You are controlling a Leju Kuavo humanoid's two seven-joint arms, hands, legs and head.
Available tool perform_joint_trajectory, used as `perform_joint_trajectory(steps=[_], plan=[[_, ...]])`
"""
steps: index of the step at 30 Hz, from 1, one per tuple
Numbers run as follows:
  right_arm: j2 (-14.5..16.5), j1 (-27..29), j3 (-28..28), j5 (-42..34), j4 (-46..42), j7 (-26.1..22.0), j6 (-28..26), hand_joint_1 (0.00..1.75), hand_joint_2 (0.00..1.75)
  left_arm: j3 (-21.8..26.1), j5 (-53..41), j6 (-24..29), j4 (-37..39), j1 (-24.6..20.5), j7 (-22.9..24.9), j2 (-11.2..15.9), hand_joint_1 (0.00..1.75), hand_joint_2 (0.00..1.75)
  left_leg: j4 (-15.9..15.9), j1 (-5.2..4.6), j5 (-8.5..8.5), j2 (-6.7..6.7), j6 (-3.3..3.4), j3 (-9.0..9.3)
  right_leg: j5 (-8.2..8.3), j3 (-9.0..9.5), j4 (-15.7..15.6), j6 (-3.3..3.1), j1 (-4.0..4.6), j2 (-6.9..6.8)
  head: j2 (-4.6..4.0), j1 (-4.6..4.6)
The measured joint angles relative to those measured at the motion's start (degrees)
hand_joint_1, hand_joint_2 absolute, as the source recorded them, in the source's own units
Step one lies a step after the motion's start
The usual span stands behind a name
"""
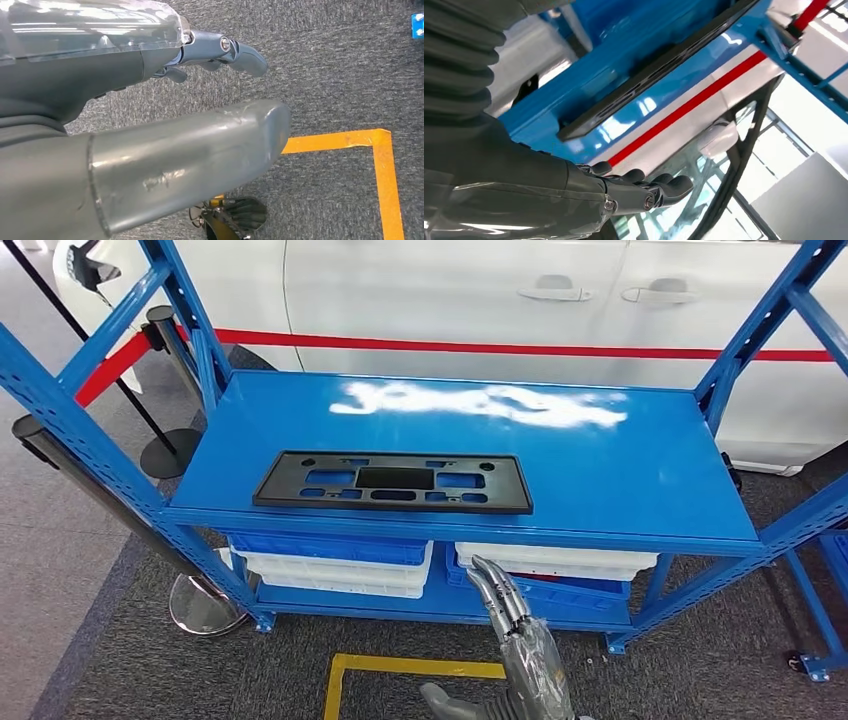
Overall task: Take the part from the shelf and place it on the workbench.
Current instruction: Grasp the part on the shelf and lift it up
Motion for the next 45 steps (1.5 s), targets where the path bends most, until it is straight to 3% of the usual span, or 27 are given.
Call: perform_joint_trajectory(steps=[2, 3, 8, 10, 12, 13, 14, 15, 17, 19, 21, 24, 25, 27, 29, 30, 31, 33, 34, 35, 38, 40, 43, 44, 45], plan=[[0.05, -0.12, 0.11, 3.45, 0.03, 1.14, -0.76, 0.0, 1.75, 0.24, -0.28, -0.07, 0.0, -0.01, 0.0, -0.11, 0.0, 0.0, 0.14, -0.06, -0.41, -0.12, -0.5, 0.19, 2.78, 3.15, -6.43, -0.42, 0.08, 0.02, 0.0, 0.01], [0.05, -0.24, 0.18, 4.86, 0.08, 1.63, -1.08, 0.0, 1.75, 0.3, -0.36, -0.09, 0.0, -0.03, 0.0, -0.13, 0.0, 0.0, 0.29, -0.14, -0.61, -0.16, -0.8, 0.1, 3.02, 3.91, -8.08, -0.65, 0.16, 0.03, 0.0, -0.01], [0.01, -1.31, 0.68, 13.75, 0.86, 5.57, -2.98, 0.0, 1.75, 0.76, -1.55, -0.27, 0.0, -0.32, -0.01, -0.15, 0.0, 0.0, 0.71, -0.04, -1.35, -0.15, -2.3, -0.09, 2.57, 4.26, -9.45, -2.12, 0.44, 0.14, 0.0, -0.21], [-0.08, -2.25, 0.92, 17.15, 1.34, 7.45, -3.76, 0.0, 1.75, 0.99, -2.09, -0.37, 0.0, -0.41, -0.03, -0.14, 0.0, 0.0, 4.41, 0.15, -3.67, -0.11, -2.85, -1.66, 2.68, 4.57, -9.94, -2.76, 0.24, -0.02, 0.0, -0.48], [-0.4, -3.28, 1.26, 20.18, 2.01, 9.53, -4.39, 0.0, 1.75, 1.35, -2.71, -0.49, 0.0, -0.42, -0.04, -0.13, 0.0, 0.0, 11.8, 0.28, -7.02, -0.1, -3.25, -5.43, 2.54, 4.7, -9.96, -3.06, 0.32, -0.16, 0.0, -0.7], [-0.66, -3.85, 1.5, 21.55, 2.41, 10.71, -4.63, 0.0, 1.75, 1.51, -3.03, -0.56, 0.0, -0.39, -0.04, -0.11, 0.0, 0.0, 14.99, 0.31, -7.9, -0.09, -3.36, -7.23, 2.45, 4.76, -9.93, -3.15, 0.35, -0.18, 0.0, -0.71], [-0.99, -4.53, 1.87, 22.84, 2.9, 12.04, -4.88, 0.0, 1.75, 1.63, -3.45, -0.65, 0.0, -0.36, -0.03, -0.11, 0.0, 0.0, 16.39, 0.32, -7.63, -0.09, -3.39, -8.25, 2.36, 4.84, -9.9, -3.18, 0.37, -0.18, 0.0, -0.71], [-1.37, -5.36, 2.34, 24.08, 3.52, 13.4, -5.15, 0.0, 1.75, 1.73, -3.84, -0.74, 0.0, -0.37, -0.03, -0.11, 0.0, 0.0, 15.6, 0.33, -6.19, -0.09, -3.36, -8.26, 2.26, 4.97, -9.86, -3.16, 0.37, -0.12, 0.0, -0.73], [-1.98, -6.94, 3.32, 26.43, 4.91, 15.75, -5.77, 0.0, 1.75, 1.98, -4.55, -0.93, 0.0, -0.51, -0.01, -0.04, 0.0, 0.0, 8.74, 0.33, -1.53, -0.08, -3.07, -5.72, 1.96, 5.41, -9.76, -2.91, 0.37, 0.01, 0.0, -0.77], [-2.05, -7.6, 3.77, 28.21, 5.74, 16.87, -6.45, 0.0, 1.75, 2.15, -5.08, -1.15, 0.0, -0.64, 0.07, 0.02, 0.0, 0.0, 2.75, 0.09, 0.98, -0.11, -2.57, -3.24, 1.63, 5.64, -9.53, -2.39, 0.57, 0.01, 0.0, -0.77], [-1.48, -8.21, 3.82, 29.32, 6.61, 16.86, -6.88, 0.0, 1.75, 2.4, -5.49, -1.37, 0.0, -0.62, 0.19, 0.05, 0.0, 0.0, 1.47, -0.18, 1.0, -0.19, -2.07, -2.76, 1.59, 5.54, -9.47, -1.86, 0.71, -0.01, 0.0, -0.74], [0.39, -10.51, 3.86, 31.13, 9.73, 15.63, -7.03, 0.0, 1.75, 3.76, -7.04, -2.48, 0.0, -0.89, 0.6, 0.16, 0.0, 0.0, 0.93, 0.18, 1.49, -0.14, -0.99, -2.7, 0.81, 5.09, -8.56, -1.1, 0.69, 0.02, -0.01, -0.64], [1.03, -11.24, 3.9, 31.73, 10.78, 14.9, -7.12, 0.0, 1.75, 4.25, -7.72, -3.22, 0.0, -1.08, 0.85, 0.22, 0.0, 0.0, 0.71, 0.31, 1.66, -0.12, -0.61, -2.67, -0.49, 4.11, -6.49, -0.89, 0.69, 0.02, -0.01, -0.55], [1.91, -12.41, 4.01, 32.11, 12.6, 13.63, -7.28, 0.0, 1.75, 5.05, -8.66, -4.74, 0.0, -1.33, 1.33, 0.38, 0.0, 0.0, 0.66, 0.22, 1.72, -0.11, -0.19, -2.75, -3.97, 0.6, 0.5, -0.67, 0.62, 0.03, 0.0, -0.4], [2.39, -13.37, 4.06, 31.6, 14.26, 13.13, -7.32, 0.0, 1.75, 5.78, -9.1, -5.83, 0.0, -1.35, 1.65, 0.56, 0.0, 0.0, 0.76, 0.1, 1.7, -0.1, -0.1, -2.81, -5.5, -2.51, 6.21, -0.61, 0.62, 0.02, 0.0, -0.38], [2.57, -13.79, 4.05, 31.39, 14.88, 13.01, -7.32, 0.0, 1.75, 6.07, -9.21, -6.24, 0.0, -1.36, 1.73, 0.64, 0.0, 0.0, 0.83, 0.05, 1.66, -0.12, -0.08, -2.81, -4.76, -2.87, 6.51, -0.69, 0.63, 0.02, 0.0, -0.38], [2.74, -14.23, 4.05, 31.29, 15.32, 12.91, -7.32, 0.0, 1.75, 6.32, -9.22, -6.65, 0.0, -1.39, 1.74, 0.7, 0.0, 0.0, 0.91, -0.01, 1.6, -0.16, -0.09, -2.76, -3.0, -2.08, 4.53, -0.88, 0.66, 0.02, 0.0, -0.37], [3.1, -15.17, 4.05, 31.25, 15.85, 12.75, -7.37, 0.0, 1.75, 6.82, -9.09, -7.51, 0.0, -1.47, 1.52, 0.77, 0.0, 0.0, 1.01, -0.16, 1.43, -0.26, -0.21, -2.58, 1.03, 1.47, -3.01, -1.59, 0.81, 0.03, 0.0, -0.38], [3.28, -15.64, 4.05, 31.25, 16.04, 12.72, -7.42, 0.0, 1.75, 7.15, -9.0, -7.91, 0.0, -1.54, 1.36, 0.8, 0.0, 0.0, 1.1, -0.29, 1.33, -0.3, -0.37, -2.57, 2.25, 3.01, -6.37, -1.89, 0.93, 0.02, 0.0, -0.4], [3.44, -16.02, 4.06, 31.25, 16.21, 12.7, -7.48, 0.0, 1.75, 7.49, -8.94, -8.23, 0.0, -1.6, 1.2, 0.86, 0.0, 0.0, 1.15, -0.34, 1.29, -0.3, -0.6, -2.63, 2.71, 3.87, -8.36, -2.1, 1.07, 0.04, 0.0, -0.42], [3.88, -16.67, 4.07, 31.36, 16.75, 12.78, -7.56, 0.0, 1.75, 8.26, -8.92, -8.89, 0.0, -1.73, 0.94, 1.08, 0.0, 0.0, 1.09, -0.31, 1.24, -0.28, -1.54, -2.76, 2.87, 4.15, -9.63, -2.5, 1.08, 0.1, 0.0, -0.42], [4.21, -17.14, 4.1, 31.59, 17.13, 12.83, -7.52, 0.0, 1.75, 8.65, -9.15, -9.07, 0.0, -1.78, 0.86, 1.24, 0.0, 0.0, 3.05, -0.24, -0.23, -0.23, -2.14, -3.47, 3.16, 4.45, -10.22, -3.05, 0.75, 0.02, 0.0, -0.54], [4.64, -17.67, 4.31, 31.74, 17.83, 12.85, -7.48, 0.0, 1.75, 8.93, -9.28, -9.16, 0.0, -1.77, 0.83, 1.58, 0.0, 0.0, 13.26, 0.12, -5.34, -0.2, -2.93, -8.16, 3.23, 4.56, -10.4, -3.42, 0.63, -0.15, 0.0, -0.85], [4.68, -17.7, 4.36, 31.75, 18.1, 12.86, -7.46, 0.0, 1.75, 8.97, -9.28, -9.19, 0.0, -1.72, 0.83, 1.66, 0.0, 0.0, 16.29, 0.26, -6.25, -0.2, -3.14, -9.68, 3.2, 4.56, -10.39, -3.41, 0.64, -0.18, 0.0, -0.88], [4.69, -17.72, 4.39, 31.76, 18.37, 12.87, -7.46, 0.0, 1.75, 8.99, -9.29, -9.22, 0.0, -1.69, 0.83, 1.7, 0.0, 0.0, 17.43, 0.4, -6.0, -0.19, -3.32, -10.35, 3.14, 4.58, -10.35, -3.37, 0.62, -0.19, 0.0, -0.89]])
